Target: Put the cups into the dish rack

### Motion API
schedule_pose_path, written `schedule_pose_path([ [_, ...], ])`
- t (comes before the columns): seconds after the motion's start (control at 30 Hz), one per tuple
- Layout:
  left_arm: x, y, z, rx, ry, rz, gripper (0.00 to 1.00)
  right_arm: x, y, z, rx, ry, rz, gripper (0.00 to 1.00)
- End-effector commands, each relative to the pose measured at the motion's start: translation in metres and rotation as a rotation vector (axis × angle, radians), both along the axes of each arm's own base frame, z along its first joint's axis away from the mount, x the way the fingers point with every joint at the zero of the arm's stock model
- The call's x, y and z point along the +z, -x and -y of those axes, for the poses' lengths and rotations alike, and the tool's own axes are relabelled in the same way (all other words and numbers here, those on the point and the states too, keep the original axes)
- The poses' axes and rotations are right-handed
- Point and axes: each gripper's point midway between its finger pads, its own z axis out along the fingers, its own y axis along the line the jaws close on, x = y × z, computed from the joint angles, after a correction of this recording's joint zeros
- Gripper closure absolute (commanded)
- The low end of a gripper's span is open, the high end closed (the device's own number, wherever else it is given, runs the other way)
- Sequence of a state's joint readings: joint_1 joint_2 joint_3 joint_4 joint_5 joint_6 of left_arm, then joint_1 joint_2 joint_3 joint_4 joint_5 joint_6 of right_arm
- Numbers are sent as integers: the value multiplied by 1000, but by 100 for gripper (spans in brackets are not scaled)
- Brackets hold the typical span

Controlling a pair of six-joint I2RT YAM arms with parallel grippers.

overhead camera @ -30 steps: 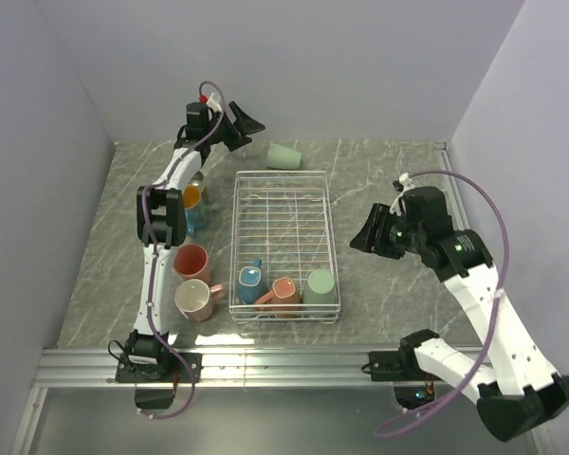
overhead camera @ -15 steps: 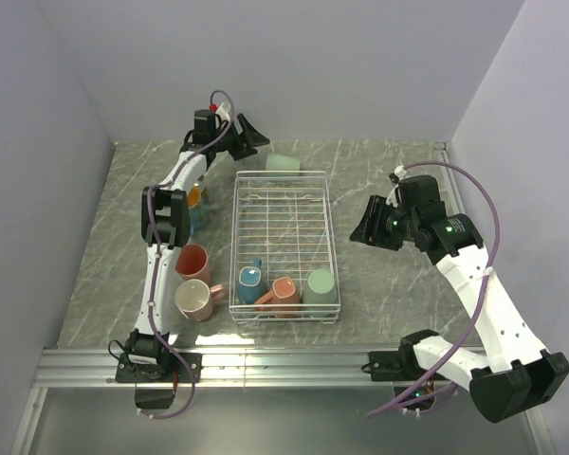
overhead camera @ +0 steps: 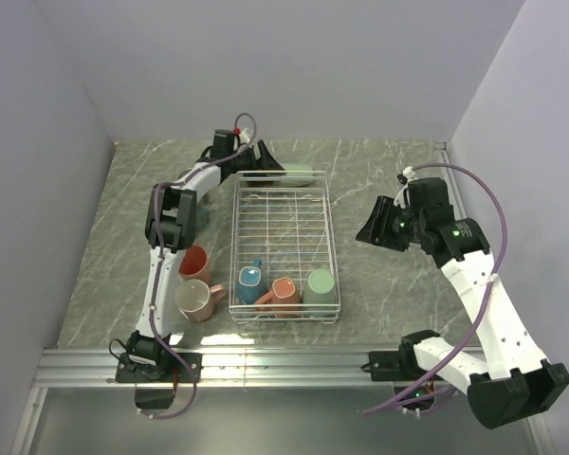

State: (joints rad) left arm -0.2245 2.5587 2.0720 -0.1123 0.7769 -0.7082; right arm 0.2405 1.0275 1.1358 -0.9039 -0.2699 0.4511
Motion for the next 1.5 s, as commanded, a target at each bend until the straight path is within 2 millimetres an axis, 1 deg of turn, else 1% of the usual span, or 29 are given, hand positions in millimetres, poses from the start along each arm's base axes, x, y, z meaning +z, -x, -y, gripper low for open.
schedule_pose_path([
  [0.0, 30, 13, 21, -69, 26, 67, 18, 6, 2, 2, 17, -2, 47, 46],
  [0.03, 32, 12, 20, -63, 24, 69, 18, 5, 3, 3, 16, -2, 46, 46],
  [0.2, 56, 1, 17, -38, 70, 107, 18, 2, 8, 5, 24, 3, 47, 46],
  [0.3, 63, -1, 18, -31, 93, 105, 18, 1, 11, 7, 26, 4, 51, 46],
  [0.43, 77, -2, 24, -34, 150, 151, 19, 1, 13, 9, 35, 15, 58, 46],
  [0.5, 79, -1, 27, -41, 162, 155, 19, -1, 15, 10, 37, 20, 54, 46],
  [0.53, 82, -1, 32, -50, 167, 167, 18, -1, 15, 10, 40, 24, 57, 46],
  [0.57, 80, -1, 34, -55, 164, 171, 19, -1, 16, 11, 41, 27, 53, 46],
  [0.63, 88, -3, 40, -60, 164, 200, 17, -2, 17, 11, 48, 33, 57, 46],
  [0.67, 87, -5, 43, -62, 170, 208, 17, -2, 18, 12, 48, 36, 55, 46],
  [0.7, 93, -6, 47, -69, 179, 227, 17, -2, 18, 12, 51, 41, 56, 46],
  [0.73, 95, -7, 49, -73, 185, 234, 17, -2, 18, 13, 49, 42, 56, 46],
  [0.77, 90, -10, 51, -70, 190, 228, 16, -3, 18, 13, 50, 46, 55, 46],
  [0.8, 98, -12, 55, -76, 200, 253, 16, -3, 18, 14, 53, 49, 55, 46],
  [0.83, 99, -15, 56, -72, 205, 259, 16, -3, 18, 14, 54, 50, 54, 46],
  [0.87, 93, -17, 58, -70, 205, 251, 16, -4, 18, 14, 55, 51, 53, 46],
  [0.9, 101, -19, 59, -70, 214, 275, 16, -3, 17, 14, 55, 53, 55, 46],
  [0.93, 101, -20, 60, -68, 216, 277, 16, -3, 17, 14, 56, 56, 55, 46],
  [1.0, 104, -27, 56, -39, 196, 305, 15, -3, 18, 15, 56, 58, 56, 46],
  [1.13, 109, -37, 53, 7, 182, 354, 8, -4, 17, 15, 52, 62, 57, 46],
  [1.17, 99, -38, 55, 8, 194, 326, 8, -5, 16, 16, 50, 62, 53, 46],
  [1.2, 105, -40, 57, -3, 213, 337, 8, -5, 16, 15, 51, 62, 52, 46],
  [1.23, 102, -41, 59, -7, 225, 330, 8, -5, 16, 15, 51, 61, 53, 46],
  [1.27, 94, -42, 61, -3, 238, 305, 8, -4, 14, 15, 49, 61, 55, 46],
  [1.33, 95, -41, 63, -7, 256, 303, 8, -2, 11, 15, 47, 61, 61, 46],
  [1.37, 100, -40, 64, -6, 253, 313, 8, 1, 9, 14, 46, 58, 71, 46],
  [1.4, 95, -38, 64, -3, 241, 305, 7, 2, 4, 14, 43, 62, 74, 46],
  [1.43, 95, -37, 65, -2, 234, 303, 7, 4, 0, 14, 39, 62, 78, 46],
  [1.47, 94, -35, 64, -6, 221, 293, 7, 13, -6, 14, 35, 61, 101, 46],
])
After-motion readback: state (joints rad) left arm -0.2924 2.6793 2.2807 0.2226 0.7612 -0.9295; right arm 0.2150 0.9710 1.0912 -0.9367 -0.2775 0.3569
